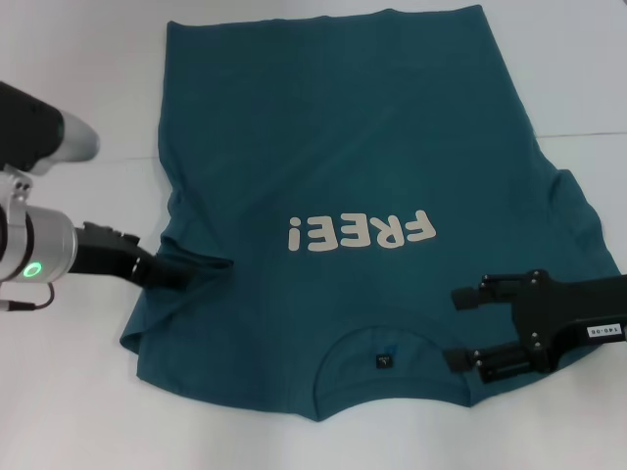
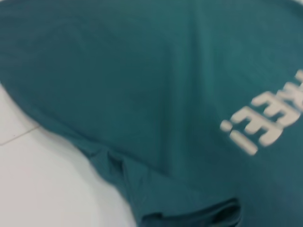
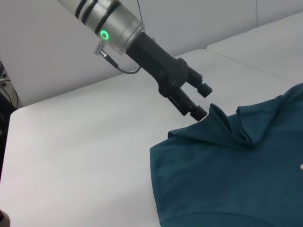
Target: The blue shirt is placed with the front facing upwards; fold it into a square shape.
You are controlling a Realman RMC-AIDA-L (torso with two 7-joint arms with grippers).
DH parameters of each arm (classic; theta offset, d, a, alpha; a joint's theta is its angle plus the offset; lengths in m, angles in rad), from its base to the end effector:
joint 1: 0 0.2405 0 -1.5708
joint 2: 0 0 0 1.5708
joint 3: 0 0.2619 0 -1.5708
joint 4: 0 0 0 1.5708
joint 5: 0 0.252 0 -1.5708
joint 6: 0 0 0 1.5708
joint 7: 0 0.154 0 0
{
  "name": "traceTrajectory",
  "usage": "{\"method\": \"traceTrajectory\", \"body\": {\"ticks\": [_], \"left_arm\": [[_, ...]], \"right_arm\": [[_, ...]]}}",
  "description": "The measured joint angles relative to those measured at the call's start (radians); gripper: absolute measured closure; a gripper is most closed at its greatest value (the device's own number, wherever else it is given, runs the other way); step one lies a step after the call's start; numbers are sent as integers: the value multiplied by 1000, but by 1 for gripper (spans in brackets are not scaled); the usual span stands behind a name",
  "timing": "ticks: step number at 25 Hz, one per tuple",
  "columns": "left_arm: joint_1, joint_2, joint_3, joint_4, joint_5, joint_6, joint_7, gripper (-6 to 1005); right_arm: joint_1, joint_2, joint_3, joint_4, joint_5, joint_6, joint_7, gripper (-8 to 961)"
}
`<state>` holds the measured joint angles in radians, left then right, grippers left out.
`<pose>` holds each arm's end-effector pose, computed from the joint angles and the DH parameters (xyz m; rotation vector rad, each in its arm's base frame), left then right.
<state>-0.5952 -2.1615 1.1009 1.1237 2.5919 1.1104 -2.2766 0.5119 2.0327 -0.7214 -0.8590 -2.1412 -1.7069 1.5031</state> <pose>-0.2311 0.4522 -0.0054 -2.3733 -0.8479 0.1170 0.2869 0.3636 0.0342 -2.8730 0.5685 0.4519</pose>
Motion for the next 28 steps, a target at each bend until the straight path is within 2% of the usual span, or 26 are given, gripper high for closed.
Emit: {"method": "traceTrajectory", "body": {"ticks": [1, 7, 12, 18, 26, 28], "left_arm": [[-5, 0, 4, -10, 19, -7, 0, 147], [-49, 0, 23, -97, 71, -65, 24, 73], [-52, -4, 36, -99, 64, -88, 35, 189], [-54, -4, 61, -108, 58, -83, 33, 409], [-47, -7, 101, -80, 54, -56, -18, 648], [-47, -7, 104, -80, 54, -52, -24, 741]], "right_arm": [[0, 0, 0, 0, 0, 0, 0, 44], [4, 1, -1, 0, 0, 1, 1, 45], [1, 1, -1, 0, 0, 1, 3, 46], [-2, 1, -1, 0, 0, 1, 8, 47], [1, 1, -1, 0, 0, 1, 13, 48], [1, 1, -1, 0, 0, 1, 13, 48]]}}
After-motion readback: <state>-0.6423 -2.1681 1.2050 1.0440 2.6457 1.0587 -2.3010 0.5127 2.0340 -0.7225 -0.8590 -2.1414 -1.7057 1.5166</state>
